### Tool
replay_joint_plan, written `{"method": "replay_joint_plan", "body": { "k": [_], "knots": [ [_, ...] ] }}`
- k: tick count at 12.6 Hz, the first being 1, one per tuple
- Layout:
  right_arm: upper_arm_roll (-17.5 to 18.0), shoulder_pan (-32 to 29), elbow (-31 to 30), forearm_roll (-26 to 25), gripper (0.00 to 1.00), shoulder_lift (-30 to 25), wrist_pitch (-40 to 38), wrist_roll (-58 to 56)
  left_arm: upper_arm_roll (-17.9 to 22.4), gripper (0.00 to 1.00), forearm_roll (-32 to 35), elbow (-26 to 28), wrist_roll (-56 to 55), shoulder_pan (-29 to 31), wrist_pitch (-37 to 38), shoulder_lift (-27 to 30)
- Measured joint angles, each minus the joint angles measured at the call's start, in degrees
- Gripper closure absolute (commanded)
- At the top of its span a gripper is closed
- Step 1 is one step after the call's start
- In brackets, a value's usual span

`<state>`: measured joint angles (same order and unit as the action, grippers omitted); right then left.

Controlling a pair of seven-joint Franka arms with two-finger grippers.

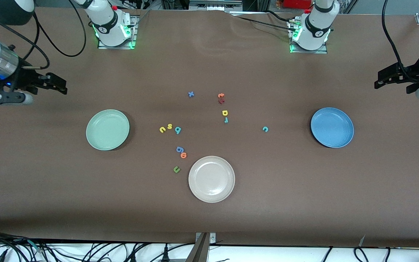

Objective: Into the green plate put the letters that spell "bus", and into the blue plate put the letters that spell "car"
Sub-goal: 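Reach the right gripper down and grasp the blue letter b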

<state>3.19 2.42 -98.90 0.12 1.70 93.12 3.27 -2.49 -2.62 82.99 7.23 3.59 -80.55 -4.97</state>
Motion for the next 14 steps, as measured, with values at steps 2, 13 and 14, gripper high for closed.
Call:
{"method": "replay_joint_plan", "body": {
  "k": [2, 13, 14],
  "knots": [
    [0.09, 3.31, -0.29, 0.06, 0.0, 3.41, 0.89, 0.94, -0.01, 0.0, 0.0, -0.01, 0.0, 0.0, 0.0, 0.0],
    [0.26, 27.36, -0.47, -2.28, 0.2, 26.83, 30.96, 48.91, -0.01, 0.0, 0.0, -0.03, 0.0, 0.0, 0.0, -0.02],
    [0.25, 28.63, -0.45, -4.53, 0.32, 28.61, 32.34, 52.61, -0.01, 0.0, 0.0, -0.03, 0.0, 0.0, 0.0, -0.02]
  ]
}}
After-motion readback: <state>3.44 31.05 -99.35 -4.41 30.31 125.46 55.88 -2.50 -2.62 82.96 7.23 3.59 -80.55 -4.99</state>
